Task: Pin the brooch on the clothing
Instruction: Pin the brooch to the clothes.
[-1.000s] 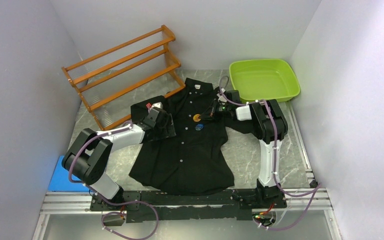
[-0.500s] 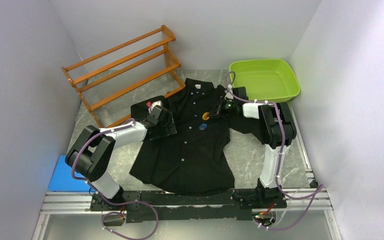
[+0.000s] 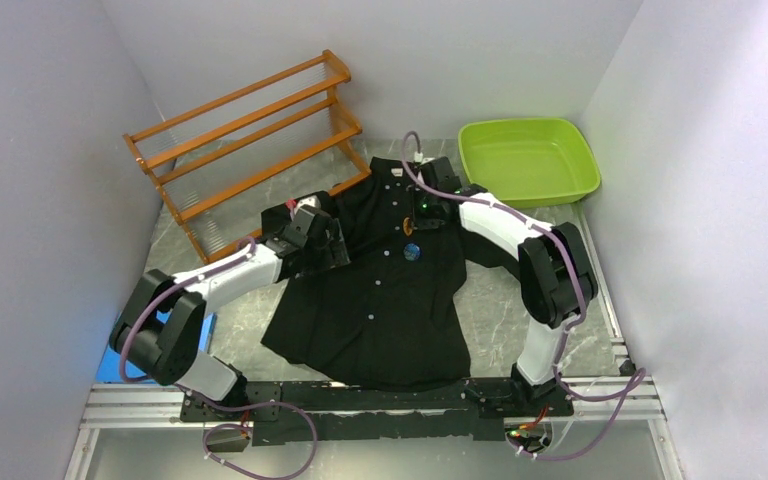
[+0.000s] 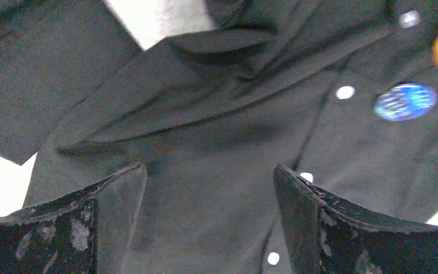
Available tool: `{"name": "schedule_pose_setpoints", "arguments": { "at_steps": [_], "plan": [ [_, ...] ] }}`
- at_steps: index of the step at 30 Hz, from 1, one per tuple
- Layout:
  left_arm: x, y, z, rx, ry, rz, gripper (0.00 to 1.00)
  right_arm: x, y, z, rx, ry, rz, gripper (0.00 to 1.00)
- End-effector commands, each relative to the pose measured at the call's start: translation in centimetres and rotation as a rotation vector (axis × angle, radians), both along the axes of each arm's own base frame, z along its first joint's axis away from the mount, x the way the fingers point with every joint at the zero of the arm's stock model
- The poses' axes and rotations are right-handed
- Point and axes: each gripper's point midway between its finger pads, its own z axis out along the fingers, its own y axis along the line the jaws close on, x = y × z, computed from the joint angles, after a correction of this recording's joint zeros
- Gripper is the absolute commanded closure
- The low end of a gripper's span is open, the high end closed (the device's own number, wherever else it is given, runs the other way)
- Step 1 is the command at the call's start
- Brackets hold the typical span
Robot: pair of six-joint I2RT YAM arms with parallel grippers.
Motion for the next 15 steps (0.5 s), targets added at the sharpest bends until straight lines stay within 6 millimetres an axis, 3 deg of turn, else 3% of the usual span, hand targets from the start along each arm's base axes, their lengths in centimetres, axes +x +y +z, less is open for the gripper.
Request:
{"name": "schedule_pose_setpoints", "arguments": {
  "at_steps": [1,5,15],
  "plan": [
    [1.4,-2.4,6.1,-0.154,-0.113,-0.027,0.13,0.4,-1.9,3.8,-0.199,-0.156,-0.039,1.0],
    [2.2,-4.2,8.6,-0.266,-0.14,-0.056,0.16,-0.2,-2.2,6.3,-0.255,-0.265,-0.05,1.0],
    [4.9,-9.3,10.1,-0.472,-0.129,-0.123,0.26,-2.0,-3.9,11.0,-0.318,-0.522,-0.104,1.0]
  ]
}}
